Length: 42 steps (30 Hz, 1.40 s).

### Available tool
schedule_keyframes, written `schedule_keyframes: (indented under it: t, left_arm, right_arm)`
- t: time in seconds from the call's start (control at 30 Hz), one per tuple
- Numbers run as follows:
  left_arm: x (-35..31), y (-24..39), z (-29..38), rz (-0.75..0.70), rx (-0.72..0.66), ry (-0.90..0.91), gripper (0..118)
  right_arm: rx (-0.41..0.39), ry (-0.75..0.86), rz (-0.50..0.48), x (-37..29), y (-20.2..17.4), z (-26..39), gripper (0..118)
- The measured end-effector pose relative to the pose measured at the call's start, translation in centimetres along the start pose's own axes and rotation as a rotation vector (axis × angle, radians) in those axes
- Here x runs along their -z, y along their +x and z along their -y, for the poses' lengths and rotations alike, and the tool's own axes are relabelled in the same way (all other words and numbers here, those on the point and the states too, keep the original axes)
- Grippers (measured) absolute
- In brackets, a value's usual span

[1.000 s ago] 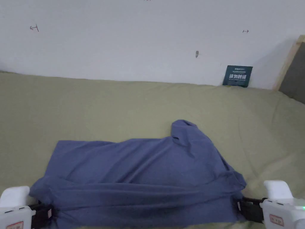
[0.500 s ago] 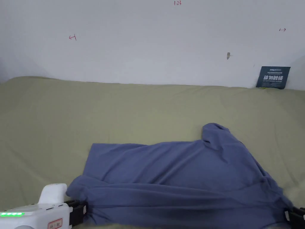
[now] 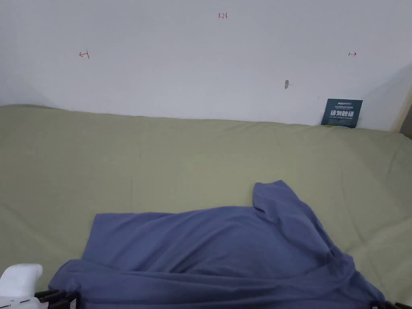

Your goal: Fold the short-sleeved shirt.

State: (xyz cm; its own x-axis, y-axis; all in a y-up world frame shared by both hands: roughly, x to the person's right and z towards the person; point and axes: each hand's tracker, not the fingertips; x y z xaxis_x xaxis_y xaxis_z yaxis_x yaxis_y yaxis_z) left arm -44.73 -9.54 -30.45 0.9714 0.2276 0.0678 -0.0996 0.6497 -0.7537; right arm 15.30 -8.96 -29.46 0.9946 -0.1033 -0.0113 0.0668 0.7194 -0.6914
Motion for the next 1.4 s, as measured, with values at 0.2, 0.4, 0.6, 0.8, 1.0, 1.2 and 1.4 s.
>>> schedule_keyframes:
  t: [0.2, 0.4, 0.6, 0.8, 1.0, 1.2, 1.4]
  left_arm:
    - [-2.2, -1.5, 3.4, 0.034, -0.048, -0.093, 2]
    - [-2.2, -2.5, 7.6, 0.04, -0.065, -0.187, 2]
    - [-3.1, -3.1, 9.1, 0.112, -0.167, -0.071, 13]
    - [-9.6, 0.3, 8.1, 0.011, -0.156, 0.163, 33]
    - [-13.8, 8.0, 4.1, 0.028, 0.004, 0.425, 72]
    - [-11.3, 15.0, 3.5, 0.086, -0.031, 0.412, 2]
    - [-10.2, 19.8, 5.8, -0.027, 0.024, 0.42, 0]
  right_arm:
    - [0.06, -0.122, 0.0, -2.8, 1.7, 3.5, 7]
    - [0.054, -0.216, 0.008, -2.6, 2.1, 6.8, 7]
    - [0.085, -0.163, -0.07, -3.8, 2.1, 7.1, 66]
    - [-0.045, 0.023, -0.002, -9.7, -1.0, 4.2, 74]
    - [-0.123, 0.248, -0.078, -13.3, -7.8, 1.0, 74]
    - [-0.113, 0.286, -0.053, -12.1, -13.1, 1.9, 60]
    - [-0.13, 0.281, -0.053, -11.1, -15.4, 5.4, 0]
